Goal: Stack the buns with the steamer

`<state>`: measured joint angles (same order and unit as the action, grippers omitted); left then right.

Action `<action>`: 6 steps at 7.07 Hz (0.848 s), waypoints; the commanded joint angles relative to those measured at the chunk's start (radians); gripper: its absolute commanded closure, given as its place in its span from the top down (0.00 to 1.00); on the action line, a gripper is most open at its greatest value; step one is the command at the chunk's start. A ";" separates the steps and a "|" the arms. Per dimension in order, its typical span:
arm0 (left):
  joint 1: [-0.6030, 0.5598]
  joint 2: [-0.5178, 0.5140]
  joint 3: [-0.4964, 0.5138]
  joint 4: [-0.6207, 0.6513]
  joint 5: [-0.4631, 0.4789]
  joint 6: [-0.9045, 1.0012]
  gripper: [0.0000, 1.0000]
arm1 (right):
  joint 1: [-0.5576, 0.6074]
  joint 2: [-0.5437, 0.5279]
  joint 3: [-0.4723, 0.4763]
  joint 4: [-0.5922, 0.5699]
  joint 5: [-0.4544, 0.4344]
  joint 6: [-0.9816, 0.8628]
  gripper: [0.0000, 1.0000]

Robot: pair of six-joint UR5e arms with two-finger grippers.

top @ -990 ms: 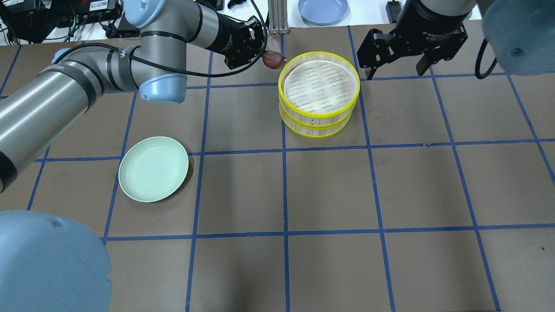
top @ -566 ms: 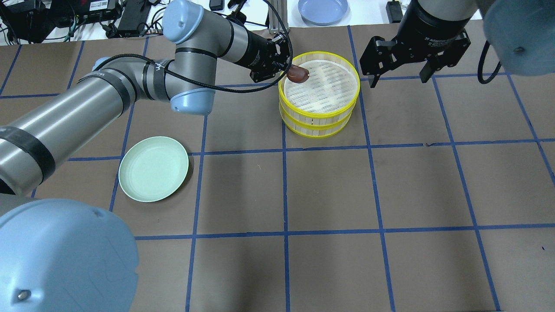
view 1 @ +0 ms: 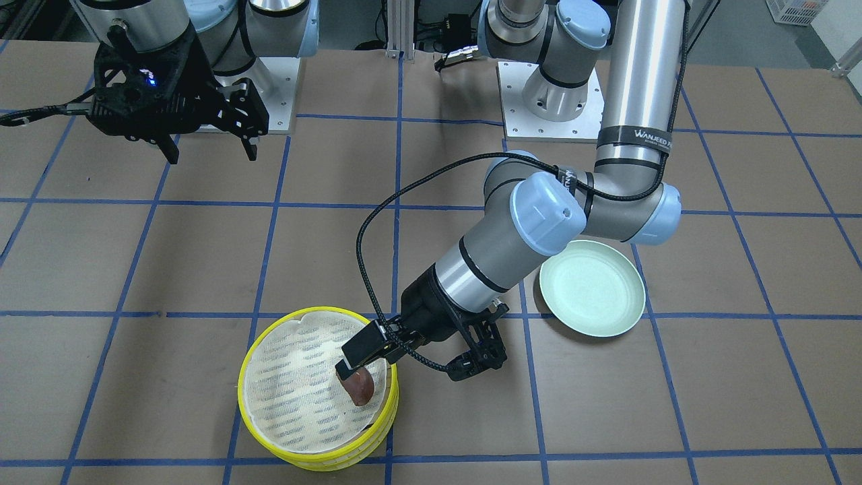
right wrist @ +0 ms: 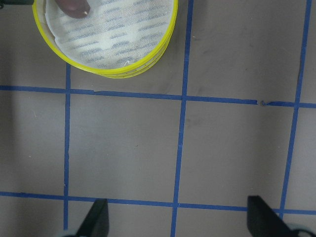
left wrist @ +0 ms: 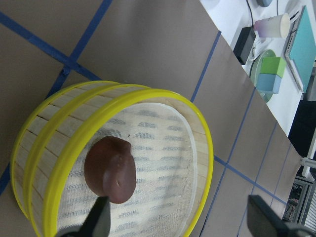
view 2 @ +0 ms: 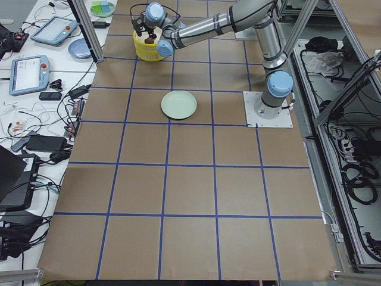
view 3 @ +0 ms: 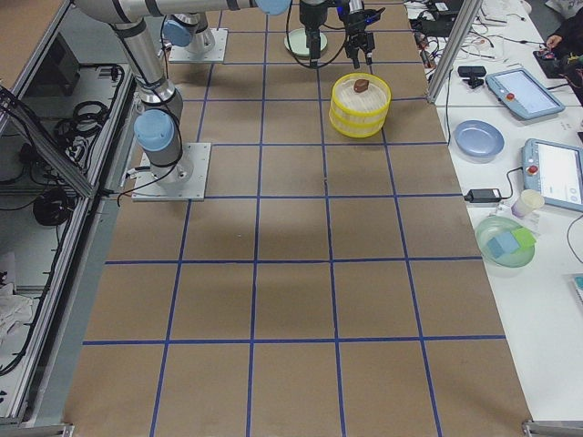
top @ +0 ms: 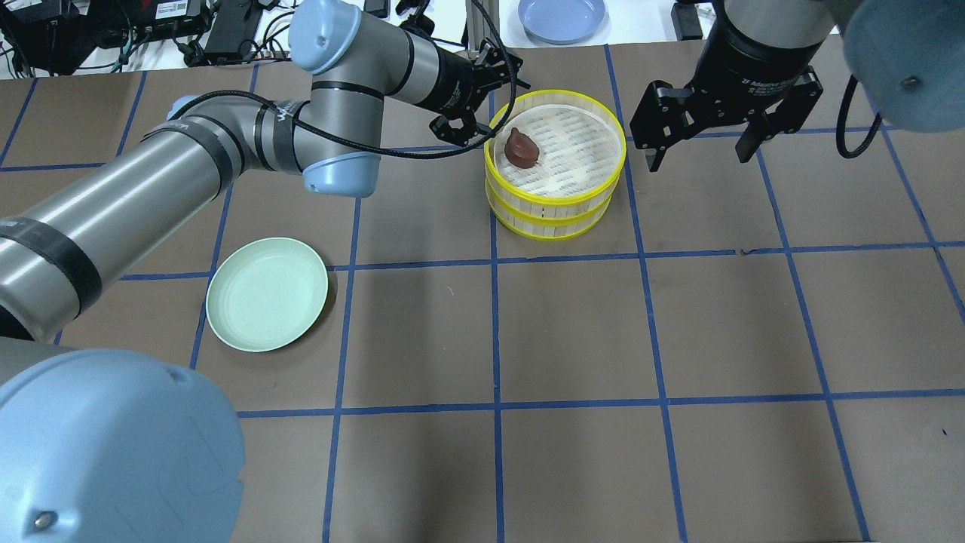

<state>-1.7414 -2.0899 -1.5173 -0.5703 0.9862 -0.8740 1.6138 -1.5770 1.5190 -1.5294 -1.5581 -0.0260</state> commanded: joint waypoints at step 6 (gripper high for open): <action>0.149 0.287 0.046 -0.720 0.648 0.892 1.00 | -0.002 0.000 0.001 -0.020 -0.008 -0.002 1.00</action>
<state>-1.6099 -1.8663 -1.4815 -1.1093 1.4925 -0.0494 1.6133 -1.5768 1.5196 -1.5454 -1.5615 -0.0279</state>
